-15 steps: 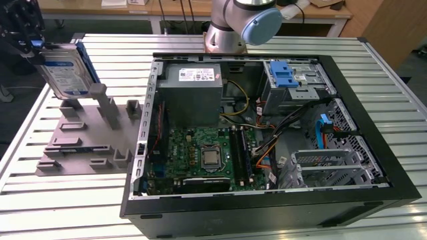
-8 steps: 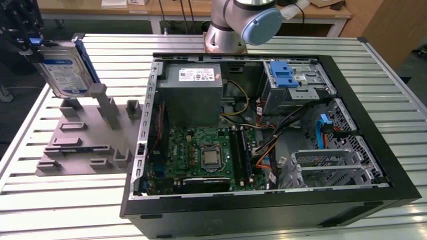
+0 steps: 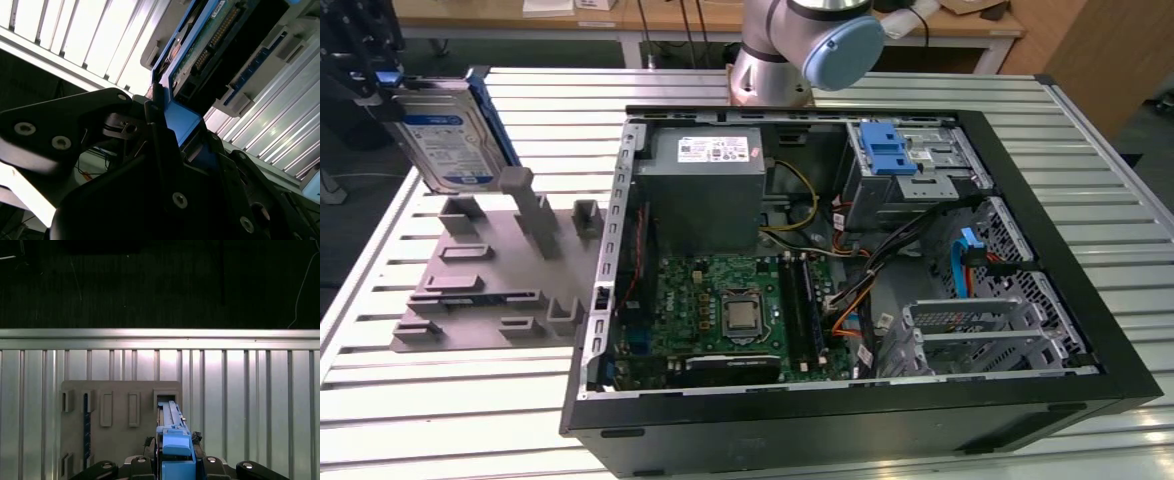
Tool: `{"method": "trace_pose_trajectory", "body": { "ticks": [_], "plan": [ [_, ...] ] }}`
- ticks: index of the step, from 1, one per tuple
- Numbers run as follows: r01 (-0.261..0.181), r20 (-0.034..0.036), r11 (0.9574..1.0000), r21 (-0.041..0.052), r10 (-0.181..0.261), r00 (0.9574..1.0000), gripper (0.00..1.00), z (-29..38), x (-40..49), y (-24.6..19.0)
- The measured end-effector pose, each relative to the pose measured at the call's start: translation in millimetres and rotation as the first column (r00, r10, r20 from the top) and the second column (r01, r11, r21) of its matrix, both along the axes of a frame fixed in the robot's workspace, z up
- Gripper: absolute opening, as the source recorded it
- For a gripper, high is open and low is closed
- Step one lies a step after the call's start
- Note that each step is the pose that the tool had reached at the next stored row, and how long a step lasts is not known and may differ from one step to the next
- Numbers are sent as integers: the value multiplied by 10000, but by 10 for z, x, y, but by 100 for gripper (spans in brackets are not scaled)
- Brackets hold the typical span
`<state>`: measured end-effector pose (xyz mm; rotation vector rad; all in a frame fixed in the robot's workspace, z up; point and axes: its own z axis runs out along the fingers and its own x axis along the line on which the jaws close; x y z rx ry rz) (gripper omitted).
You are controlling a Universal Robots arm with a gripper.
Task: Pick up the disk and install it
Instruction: 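Pick up the disk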
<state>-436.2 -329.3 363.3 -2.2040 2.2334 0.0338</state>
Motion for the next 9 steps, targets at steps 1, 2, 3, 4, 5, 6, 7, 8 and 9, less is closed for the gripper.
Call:
{"method": "trace_pose_trajectory", "body": {
  "ticks": [1, 2, 3, 4, 5, 6, 7, 8, 9],
  "plan": [
    [-1, 1, 10000, 0, 1, 10000, 36, 6, 0, 0],
    [-1, 0, 10000, 0, 1, 10000, 36, 12, 0, 0],
    [-1, 1, 10000, 0, 1, 10000, 36, 17, 0, 0],
    [-1, 1, 10000, 0, 1, 10000, 36, 23, 0, 0],
    [0, 1, 10000, 0, 0, 10000, 36, 28, 0, 0],
    [0, 0, 10000, 0, 0, 10000, 36, 35, 0, 0],
    [-1, 0, 10000, 0, 1, 10000, 36, 40, 0, 0],
    [-1, 1, 10000, 0, 1, 10000, 36, 46, 0, 0],
    [-1, 1, 10000, 0, 1, 10000, 36, 51, 0, 0]
  ]
}}
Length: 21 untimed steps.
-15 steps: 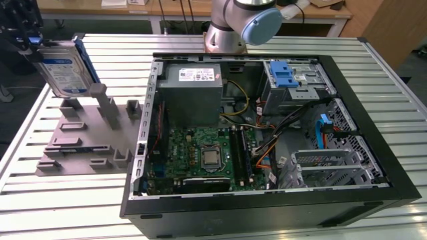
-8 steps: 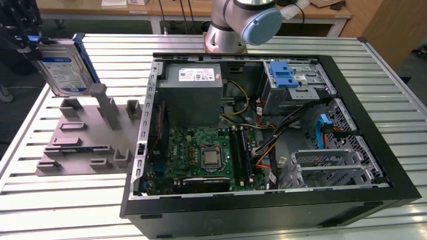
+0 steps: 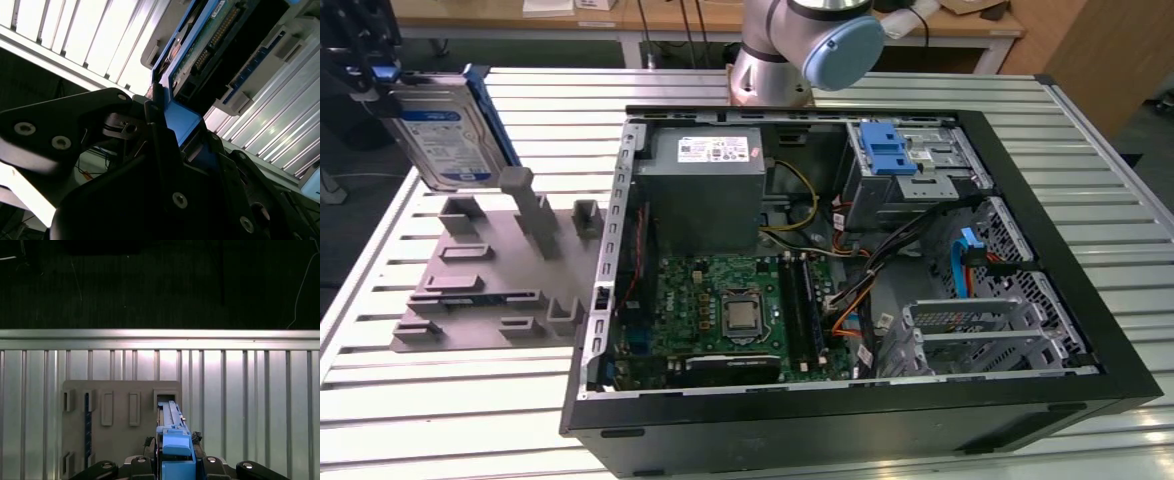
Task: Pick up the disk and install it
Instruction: 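Pick up the disk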
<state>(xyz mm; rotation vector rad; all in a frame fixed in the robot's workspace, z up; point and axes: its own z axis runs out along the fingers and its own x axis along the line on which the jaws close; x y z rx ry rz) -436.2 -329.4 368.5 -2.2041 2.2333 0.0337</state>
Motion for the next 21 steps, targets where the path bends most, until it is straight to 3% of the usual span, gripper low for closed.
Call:
{"method": "trace_pose_trajectory", "body": {
  "ticks": [21],
  "plan": [
    [0, 0, 10000, 0, 0, 10000, 36, 127, 0, 0]
  ]
}}
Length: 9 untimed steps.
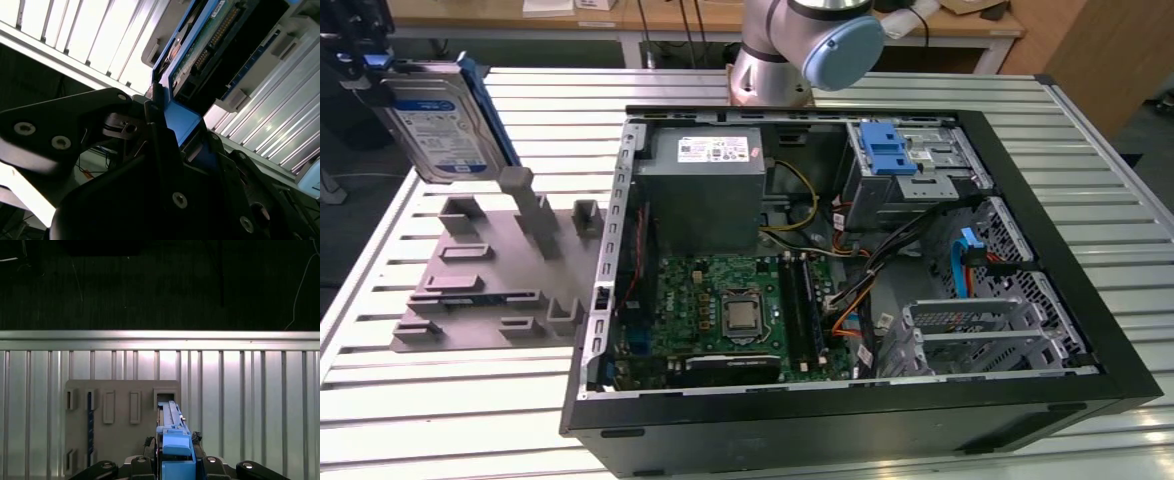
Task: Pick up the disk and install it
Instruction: 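Pick up the disk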
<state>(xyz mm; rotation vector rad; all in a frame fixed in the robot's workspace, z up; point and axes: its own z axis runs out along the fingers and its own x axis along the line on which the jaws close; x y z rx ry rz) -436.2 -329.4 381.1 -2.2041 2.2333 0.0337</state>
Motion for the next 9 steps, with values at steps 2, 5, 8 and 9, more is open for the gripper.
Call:
{"method": "trace_pose_trajectory", "body": {
  "ticks": [2, 5, 8, 9],
  "plan": [
    [0, -1, 10000, 0, 0, 10000, 36, 13, 0, 0],
    [0, 0, 10000, -1, 0, 10000, 36, 32, 0, 0],
    [0, 0, 10000, 0, 0, 10000, 36, 50, 0, 0],
    [0, 0, 10000, 0, 0, 10000, 36, 56, 0, 0]
  ]
}}
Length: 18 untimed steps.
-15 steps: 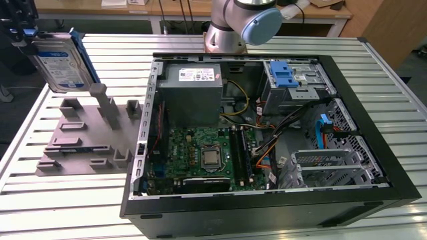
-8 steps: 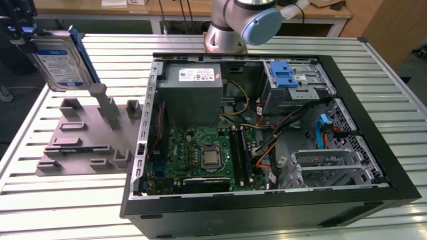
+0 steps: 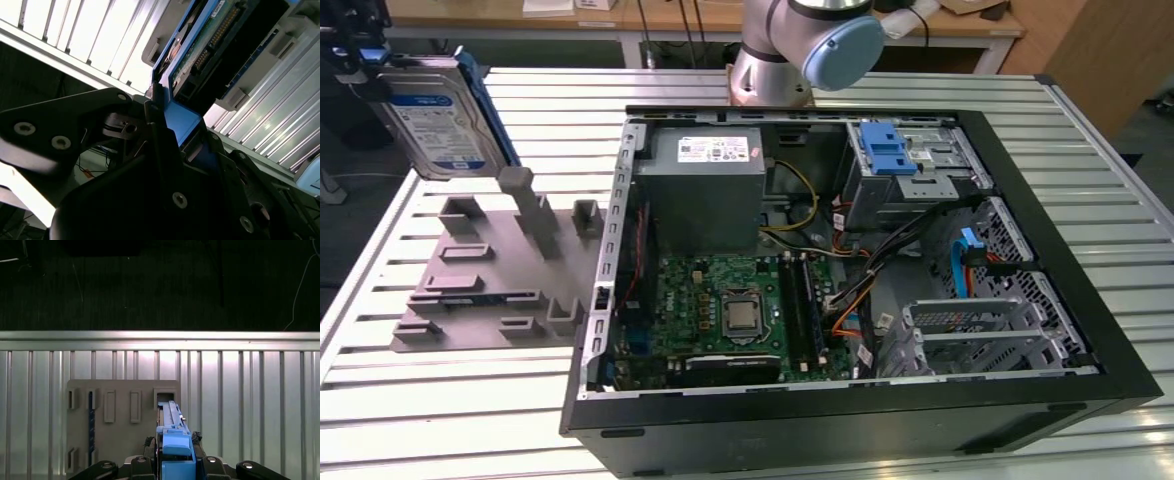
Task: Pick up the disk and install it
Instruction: 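Pick up the disk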
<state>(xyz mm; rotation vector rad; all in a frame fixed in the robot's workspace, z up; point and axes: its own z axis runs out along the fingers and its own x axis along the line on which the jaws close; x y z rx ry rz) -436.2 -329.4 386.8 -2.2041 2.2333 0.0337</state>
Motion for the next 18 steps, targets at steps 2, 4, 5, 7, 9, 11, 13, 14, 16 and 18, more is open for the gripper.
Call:
{"method": "trace_pose_trajectory", "body": {
  "ticks": [2, 4, 5, 7, 9, 11, 13, 14, 16, 18],
  "plan": [
    [0, -1, 10000, -1, 0, 10000, 36, 30, 0, 0],
    [0, 0, 10000, 0, 0, 10000, 36, 41, 0, 0],
    [1, 0, 10000, 0, -1, 10000, 36, 47, 0, 0],
    [0, 0, 10000, 0, 0, 10000, 36, 58, 0, 0],
    [0, -1, 10000, 0, 0, 10000, 36, 70, 0, 0],
    [0, -1, 10000, 0, 0, 10000, 36, 81, 0, 0],
    [0, 0, 10000, 0, 0, 10000, 36, 93, 0, 0],
    [0, -1, 10000, 0, 0, 10000, 36, 98, 0, 0],
    [0, 0, 10000, 0, 0, 10000, 36, 109, 0, 0],
    [0, 0, 10000, 0, 0, 10000, 36, 119, 0, 0]
  ]
}}
